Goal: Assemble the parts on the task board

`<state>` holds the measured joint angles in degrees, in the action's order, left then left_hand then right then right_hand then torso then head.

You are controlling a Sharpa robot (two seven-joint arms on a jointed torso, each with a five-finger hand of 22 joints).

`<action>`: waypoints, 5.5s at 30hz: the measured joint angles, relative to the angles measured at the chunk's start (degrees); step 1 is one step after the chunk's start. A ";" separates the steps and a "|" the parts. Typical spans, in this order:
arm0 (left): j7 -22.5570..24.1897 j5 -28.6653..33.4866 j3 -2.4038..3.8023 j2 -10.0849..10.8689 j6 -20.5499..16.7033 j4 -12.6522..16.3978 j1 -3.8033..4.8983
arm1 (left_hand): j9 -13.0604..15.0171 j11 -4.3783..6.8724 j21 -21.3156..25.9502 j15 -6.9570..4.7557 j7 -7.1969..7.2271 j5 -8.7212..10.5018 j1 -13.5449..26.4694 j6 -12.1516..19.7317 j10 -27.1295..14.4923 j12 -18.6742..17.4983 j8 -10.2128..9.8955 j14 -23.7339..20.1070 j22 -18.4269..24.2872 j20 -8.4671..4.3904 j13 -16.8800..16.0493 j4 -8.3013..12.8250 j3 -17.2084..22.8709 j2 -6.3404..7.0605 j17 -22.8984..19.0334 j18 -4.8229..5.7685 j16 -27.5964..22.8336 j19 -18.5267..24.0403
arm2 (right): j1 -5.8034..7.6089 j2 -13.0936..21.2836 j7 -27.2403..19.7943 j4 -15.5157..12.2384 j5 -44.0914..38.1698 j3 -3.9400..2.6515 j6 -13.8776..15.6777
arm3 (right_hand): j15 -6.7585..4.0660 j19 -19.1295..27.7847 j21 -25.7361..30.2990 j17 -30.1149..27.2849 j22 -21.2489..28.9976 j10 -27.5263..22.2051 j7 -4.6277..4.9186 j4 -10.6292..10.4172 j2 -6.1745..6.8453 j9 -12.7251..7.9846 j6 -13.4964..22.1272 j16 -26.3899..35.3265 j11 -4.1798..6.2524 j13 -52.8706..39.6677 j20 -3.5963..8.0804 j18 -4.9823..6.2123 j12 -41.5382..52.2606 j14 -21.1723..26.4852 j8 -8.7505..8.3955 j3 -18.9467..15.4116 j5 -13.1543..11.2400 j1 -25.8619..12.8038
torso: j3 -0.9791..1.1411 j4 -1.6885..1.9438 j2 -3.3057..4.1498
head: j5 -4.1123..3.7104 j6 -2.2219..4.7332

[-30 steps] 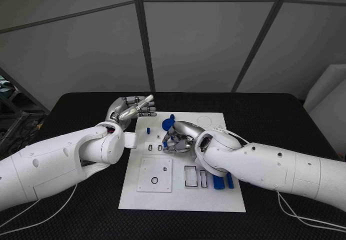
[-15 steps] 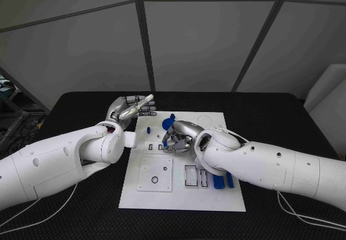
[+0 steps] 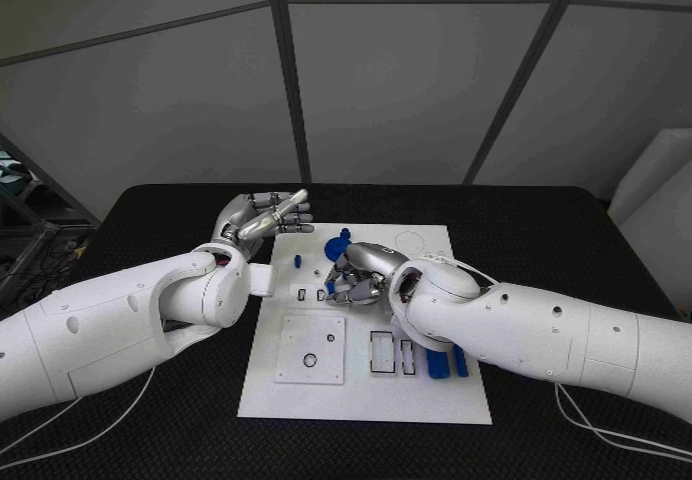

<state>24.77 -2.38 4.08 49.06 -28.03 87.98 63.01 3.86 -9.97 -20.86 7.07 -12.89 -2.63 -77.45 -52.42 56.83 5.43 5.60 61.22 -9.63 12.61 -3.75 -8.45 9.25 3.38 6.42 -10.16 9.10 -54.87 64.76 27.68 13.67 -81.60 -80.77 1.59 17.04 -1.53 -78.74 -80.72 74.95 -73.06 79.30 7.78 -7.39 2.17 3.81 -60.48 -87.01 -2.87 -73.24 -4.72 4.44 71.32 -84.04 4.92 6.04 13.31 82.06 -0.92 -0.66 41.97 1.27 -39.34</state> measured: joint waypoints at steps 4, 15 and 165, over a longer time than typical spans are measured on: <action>-0.02 0.00 0.00 -0.06 0.02 -0.07 0.00 | 0.00 0.00 0.00 0.00 0.00 0.00 0.00 0.00 0.00 0.00 0.00 0.00 0.00 0.00 0.00 0.16 -0.16 0.00 0.01 0.00 0.00 0.00 | 0.02 -0.03 0.04 0.02 -0.21 0.00 -0.09 | 0.00 0.00 0.00 0.00 0.06 0.00 0.15 0.00 0.12 0.00 0.20 0.00 0.00 -0.02 0.00 0.00 -0.12 0.00 -0.05 0.00 -0.22 -0.15 | 0.00 0.00 0.00 | -0.08 -0.08; -0.09 0.00 0.00 -0.09 0.07 -0.15 0.00 | 0.00 0.00 0.00 0.00 0.00 0.00 0.00 0.00 0.00 0.00 0.00 0.00 -0.01 0.00 0.00 0.16 -0.16 0.00 0.05 0.00 0.00 0.00 | 0.02 -0.04 0.07 0.02 -0.36 0.01 -0.19 | 0.41 0.24 0.21 -0.01 0.30 -0.40 0.61 -0.17 1.01 0.03 1.64 0.00 -0.40 0.24 -0.24 0.00 -0.41 0.00 -0.64 -0.18 -0.54 -0.95 | 0.01 0.01 0.00 | -0.08 -0.21; -55.19 -57.63 -8.28 -14.60 43.12 -13.27 11.86 | 25.73 10.88 -58.05 -11.12 10.02 -0.44 10.55 -0.60 18.06 67.35 32.84 22.78 -60.99 -10.56 -59.94 -7.51 -18.89 -7.53 68.50 6.65 76.33 -24.87 | 6.37 17.44 -18.35 -3.19 31.68 -4.20 4.57 | 2.66 23.03 47.46 -44.95 48.54 -5.20 1.28 -6.08 4.69 0.09 -0.73 70.52 -1.54 60.98 -2.76 5.36 -65.82 7.99 -0.77 1.18 3.49 3.51 | 0.89 -0.46 -3.49 | 3.28 -3.51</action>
<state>-30.42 -60.02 -4.19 34.46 15.09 74.71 74.86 29.59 0.91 -78.91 -4.05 -2.87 -3.07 -66.90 -53.02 74.89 72.78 38.44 84.00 -70.62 2.05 -63.69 -15.95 -9.64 -4.15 74.92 -3.50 85.43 -79.73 71.13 45.12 -4.69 -84.78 -49.09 -2.60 21.60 1.14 -55.71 -33.26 30.00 -24.52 74.10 9.06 -13.47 6.86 3.90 -61.21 -16.50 -4.41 -12.26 -7.48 9.80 5.50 -76.05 4.15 7.22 16.80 85.57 -0.03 -1.12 38.48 4.55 -42.85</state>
